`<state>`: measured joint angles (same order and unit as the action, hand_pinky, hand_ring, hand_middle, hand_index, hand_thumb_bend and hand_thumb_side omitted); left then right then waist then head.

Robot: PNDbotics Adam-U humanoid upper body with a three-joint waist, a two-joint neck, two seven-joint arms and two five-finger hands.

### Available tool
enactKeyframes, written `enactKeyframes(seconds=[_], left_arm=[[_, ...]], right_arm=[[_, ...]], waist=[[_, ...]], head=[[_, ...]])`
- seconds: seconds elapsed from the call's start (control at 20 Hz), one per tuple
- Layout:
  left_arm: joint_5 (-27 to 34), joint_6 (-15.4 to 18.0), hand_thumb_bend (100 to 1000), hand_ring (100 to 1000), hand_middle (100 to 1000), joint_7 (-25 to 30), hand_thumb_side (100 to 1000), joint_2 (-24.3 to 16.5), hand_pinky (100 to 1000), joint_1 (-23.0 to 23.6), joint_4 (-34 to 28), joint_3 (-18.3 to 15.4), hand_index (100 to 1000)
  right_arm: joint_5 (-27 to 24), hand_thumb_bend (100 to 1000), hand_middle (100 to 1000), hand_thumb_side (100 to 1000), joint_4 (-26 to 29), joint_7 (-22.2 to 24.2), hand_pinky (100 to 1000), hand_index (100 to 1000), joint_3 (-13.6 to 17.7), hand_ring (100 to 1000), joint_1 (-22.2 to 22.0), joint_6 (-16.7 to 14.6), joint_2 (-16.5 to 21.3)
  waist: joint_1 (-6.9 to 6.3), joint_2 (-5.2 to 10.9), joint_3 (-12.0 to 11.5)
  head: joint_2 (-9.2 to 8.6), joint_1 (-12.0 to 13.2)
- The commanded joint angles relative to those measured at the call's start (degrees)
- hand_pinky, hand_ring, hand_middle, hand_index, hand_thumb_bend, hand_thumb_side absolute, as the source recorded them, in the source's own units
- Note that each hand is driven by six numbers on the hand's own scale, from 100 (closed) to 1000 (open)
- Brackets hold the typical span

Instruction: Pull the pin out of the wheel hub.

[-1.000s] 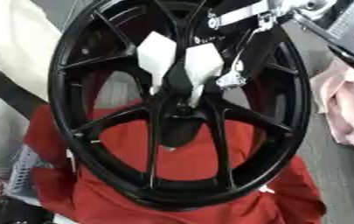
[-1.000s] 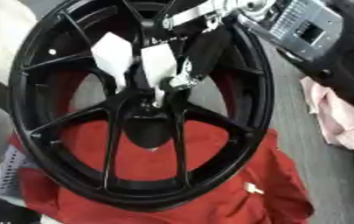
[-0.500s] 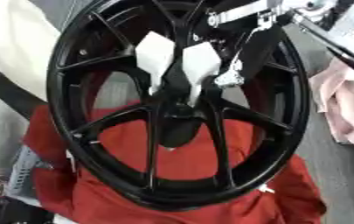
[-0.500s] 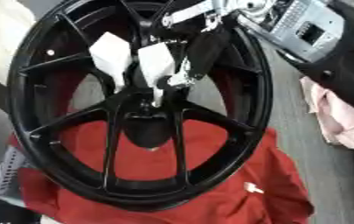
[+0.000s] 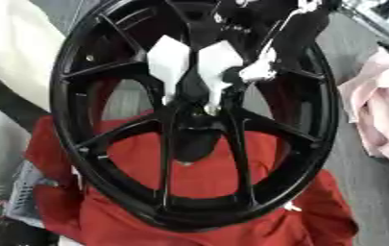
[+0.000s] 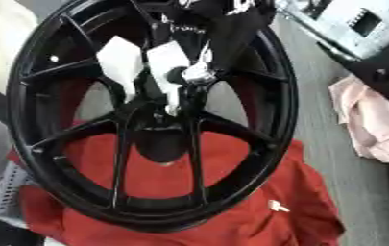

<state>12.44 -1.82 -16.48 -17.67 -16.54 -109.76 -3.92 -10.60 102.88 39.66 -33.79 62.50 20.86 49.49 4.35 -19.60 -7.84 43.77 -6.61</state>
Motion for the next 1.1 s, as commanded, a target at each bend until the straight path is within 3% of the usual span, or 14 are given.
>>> enactKeyframes(seconds=[0.05,0.45,0.5,0.55,0.7,1.1], left_arm=[[-0.2,-0.2,154,693,678,0.0,898,-0.9,794,-0.2,-0.6,-0.4,853],[-0.3,-0.2,153,692,679,0.0,897,-1.0,795,0.1,-0.5,-0.6,853],[-0.3,-0.2,154,692,679,-0.1,897,-1.0,795,0.2,-0.5,-0.7,853],[-0.3,-0.2,154,692,679,-0.1,897,-1.1,795,0.3,-0.5,-0.8,853],[-0.4,-0.2,154,692,679,-0.2,896,-1.1,795,0.4,-0.6,-0.9,853],[-0.6,-0.1,151,693,681,-0.5,895,-1.4,795,0.7,-0.6,-1.3,854]], right_arm=[[-1.9,100,379,180,3.2,-0.8,682,458,2.7,614,0.9,0.9,3.0],[-3.9,100,359,112,6.9,-1.8,676,428,7.1,604,0.8,2.0,6.0],[-4.2,100,360,189,7.1,-2.1,677,428,8.0,605,0.8,1.9,6.4],[-4.4,100,358,100,7.3,-2.3,678,428,9.0,606,0.6,1.6,7.0],[-5.0,100,358,100,7.3,-3.0,679,428,12.1,606,-0.2,0.6,8.6],[-5.5,100,357,100,3.9,-7.3,680,427,21.6,606,-8.1,-3.2,15.8]], waist=[[-0.47,1.64,0.1],[-0.60,2.04,0.9],[-0.61,2.08,1.0],[-0.62,2.12,1.1],[-0.66,2.23,1.6],[-1.09,2.20,2.9]], head=[[0.35,0.2],[0.35,0.2],[0.35,0.2],[0.35,0.2],[0.35,0.3],[0.35,1.2]])
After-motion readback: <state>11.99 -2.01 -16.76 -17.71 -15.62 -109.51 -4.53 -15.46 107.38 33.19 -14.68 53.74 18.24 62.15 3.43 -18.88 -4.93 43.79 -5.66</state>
